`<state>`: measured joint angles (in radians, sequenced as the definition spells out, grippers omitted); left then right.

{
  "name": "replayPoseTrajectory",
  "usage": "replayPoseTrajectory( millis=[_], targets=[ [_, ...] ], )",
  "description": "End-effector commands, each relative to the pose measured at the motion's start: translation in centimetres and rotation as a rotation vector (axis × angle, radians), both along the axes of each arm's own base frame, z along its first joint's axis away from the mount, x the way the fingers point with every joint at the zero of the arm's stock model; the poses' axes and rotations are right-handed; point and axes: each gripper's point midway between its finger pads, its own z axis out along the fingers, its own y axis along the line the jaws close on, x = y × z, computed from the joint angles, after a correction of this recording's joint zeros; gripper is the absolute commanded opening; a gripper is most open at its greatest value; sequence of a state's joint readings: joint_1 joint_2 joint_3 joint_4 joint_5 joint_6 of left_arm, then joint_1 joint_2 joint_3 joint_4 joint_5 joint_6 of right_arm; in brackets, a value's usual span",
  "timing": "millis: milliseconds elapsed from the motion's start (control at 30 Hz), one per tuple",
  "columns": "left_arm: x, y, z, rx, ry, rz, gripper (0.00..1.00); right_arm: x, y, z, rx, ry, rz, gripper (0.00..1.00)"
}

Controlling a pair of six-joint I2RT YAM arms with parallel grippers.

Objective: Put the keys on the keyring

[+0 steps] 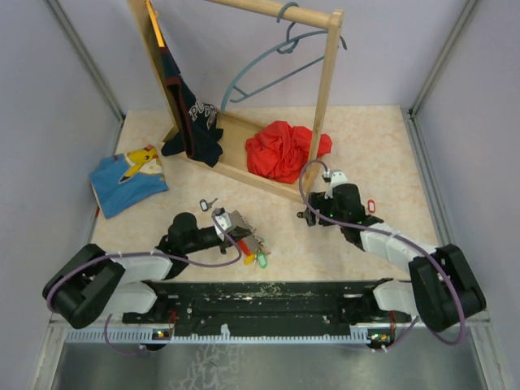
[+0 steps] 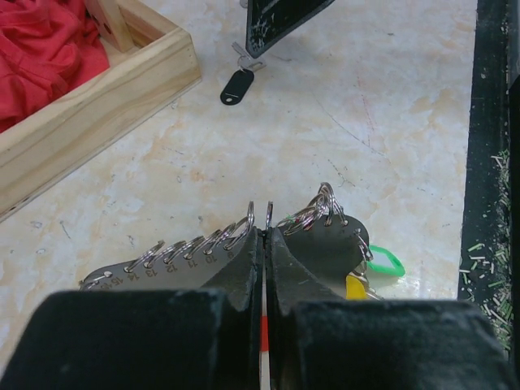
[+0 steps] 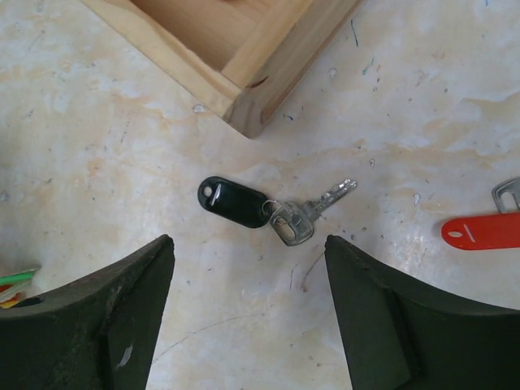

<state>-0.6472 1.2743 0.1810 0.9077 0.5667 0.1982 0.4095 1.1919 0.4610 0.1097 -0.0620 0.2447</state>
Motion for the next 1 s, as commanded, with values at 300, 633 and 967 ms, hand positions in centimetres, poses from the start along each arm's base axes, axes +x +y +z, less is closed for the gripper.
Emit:
replayPoseTrajectory(
  millis=[300, 633, 967],
  targets=[
    [0.4, 0.0, 1.4, -0.031, -0.045, 0.010, 0.00, 4.7, 1.0, 0.7, 0.088, -0.025, -0.012, 0.62],
    [0.0, -0.5, 0.8, -0.010, -0.016, -0.031, 0.00, 3.1, 2.4, -0.8, 0.135, 0.056, 0.069, 0.50],
    [-0.2, -0.9, 0.2, 0.013, 0.011, -0.065, 0.00, 0.4, 4.0, -0.5, 0.161, 0.096, 0.151, 0.30]
  ],
)
